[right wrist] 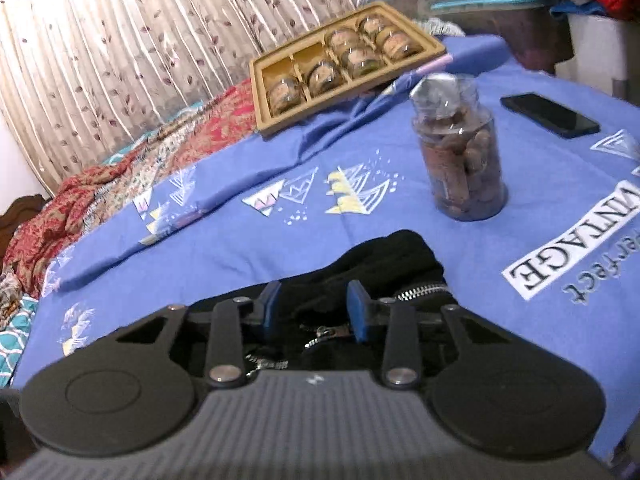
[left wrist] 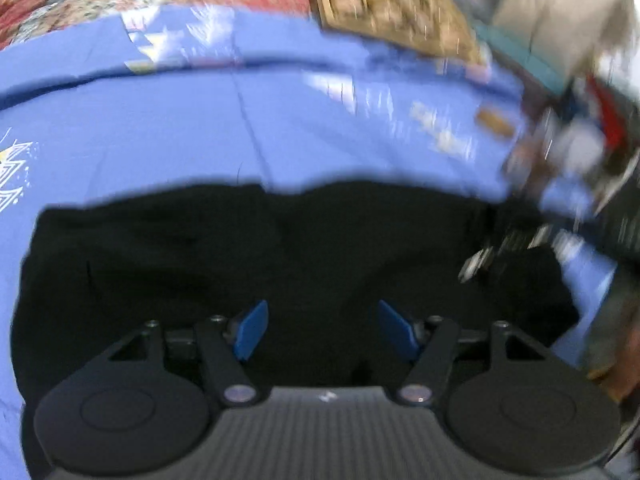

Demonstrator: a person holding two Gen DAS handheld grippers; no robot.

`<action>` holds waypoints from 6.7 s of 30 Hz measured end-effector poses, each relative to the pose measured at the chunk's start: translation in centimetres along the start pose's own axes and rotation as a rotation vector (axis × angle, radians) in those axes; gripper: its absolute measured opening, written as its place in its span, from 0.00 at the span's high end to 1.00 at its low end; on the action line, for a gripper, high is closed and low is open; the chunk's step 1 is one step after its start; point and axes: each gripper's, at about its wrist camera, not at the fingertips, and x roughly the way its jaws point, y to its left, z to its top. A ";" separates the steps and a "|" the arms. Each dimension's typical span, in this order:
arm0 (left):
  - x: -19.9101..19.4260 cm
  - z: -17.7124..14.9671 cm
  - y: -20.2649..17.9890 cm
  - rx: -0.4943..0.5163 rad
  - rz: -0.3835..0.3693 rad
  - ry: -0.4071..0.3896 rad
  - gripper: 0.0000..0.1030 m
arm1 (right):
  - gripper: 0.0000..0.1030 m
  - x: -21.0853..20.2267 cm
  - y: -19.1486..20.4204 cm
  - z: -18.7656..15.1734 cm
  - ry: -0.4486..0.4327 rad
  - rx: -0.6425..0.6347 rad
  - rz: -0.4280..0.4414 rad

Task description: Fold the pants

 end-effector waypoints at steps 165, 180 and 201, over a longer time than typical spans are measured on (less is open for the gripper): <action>-4.6 -2.3 14.6 -0.296 0.234 -0.110 0.14 | 0.57 14.9 20.1 -3.4 0.452 -0.253 0.277; -9.7 -5.4 15.7 -0.381 0.120 -0.103 0.03 | 0.36 3.7 9.3 -5.8 0.468 0.024 0.419; -8.2 -6.1 12.6 -0.284 0.355 -0.005 0.02 | 0.29 2.7 10.8 -8.0 0.531 0.084 0.370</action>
